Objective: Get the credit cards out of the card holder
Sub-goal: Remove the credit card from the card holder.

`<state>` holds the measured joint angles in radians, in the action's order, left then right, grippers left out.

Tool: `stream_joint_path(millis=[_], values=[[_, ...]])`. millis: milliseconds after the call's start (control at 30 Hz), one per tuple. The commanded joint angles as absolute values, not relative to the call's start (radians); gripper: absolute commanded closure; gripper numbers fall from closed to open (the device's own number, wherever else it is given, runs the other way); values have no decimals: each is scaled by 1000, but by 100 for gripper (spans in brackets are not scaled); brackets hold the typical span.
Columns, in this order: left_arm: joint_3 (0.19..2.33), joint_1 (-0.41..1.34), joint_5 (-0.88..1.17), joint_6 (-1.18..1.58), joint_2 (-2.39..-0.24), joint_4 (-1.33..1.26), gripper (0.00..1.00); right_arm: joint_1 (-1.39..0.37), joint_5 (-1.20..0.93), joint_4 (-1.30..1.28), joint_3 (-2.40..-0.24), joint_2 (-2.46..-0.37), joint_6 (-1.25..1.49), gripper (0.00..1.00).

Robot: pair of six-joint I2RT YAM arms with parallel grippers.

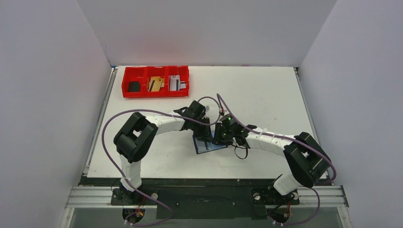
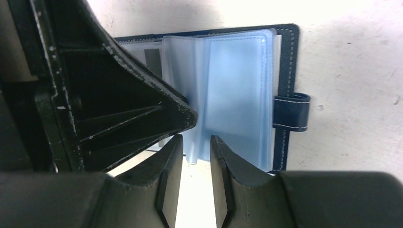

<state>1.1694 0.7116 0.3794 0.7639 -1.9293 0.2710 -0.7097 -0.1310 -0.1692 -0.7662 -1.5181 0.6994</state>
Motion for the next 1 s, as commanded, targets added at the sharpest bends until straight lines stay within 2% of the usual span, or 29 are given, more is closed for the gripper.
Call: stream_joint_path(millis=[0, 333, 433, 500, 700, 967], values=[[1210, 710, 407, 769, -1944, 262, 81, -743, -93, -114, -768, -1544, 704, 75], [1204, 702, 418, 770, -1943, 256, 81, -761, -52, -126, -765, -1582, 711, 77], [1199, 698, 417, 766, -1928, 260, 81, -761, -52, -115, -762, -1594, 724, 94], [1196, 693, 406, 756, -1907, 272, 80, -759, -53, -110, -756, -1603, 734, 100], [1188, 663, 354, 704, -1818, 340, 79, -720, -136, -30, -706, -1619, 774, 100], [1121, 618, 339, 680, -1741, 342, 66, -607, -379, 204, -614, -1684, 860, 100]])
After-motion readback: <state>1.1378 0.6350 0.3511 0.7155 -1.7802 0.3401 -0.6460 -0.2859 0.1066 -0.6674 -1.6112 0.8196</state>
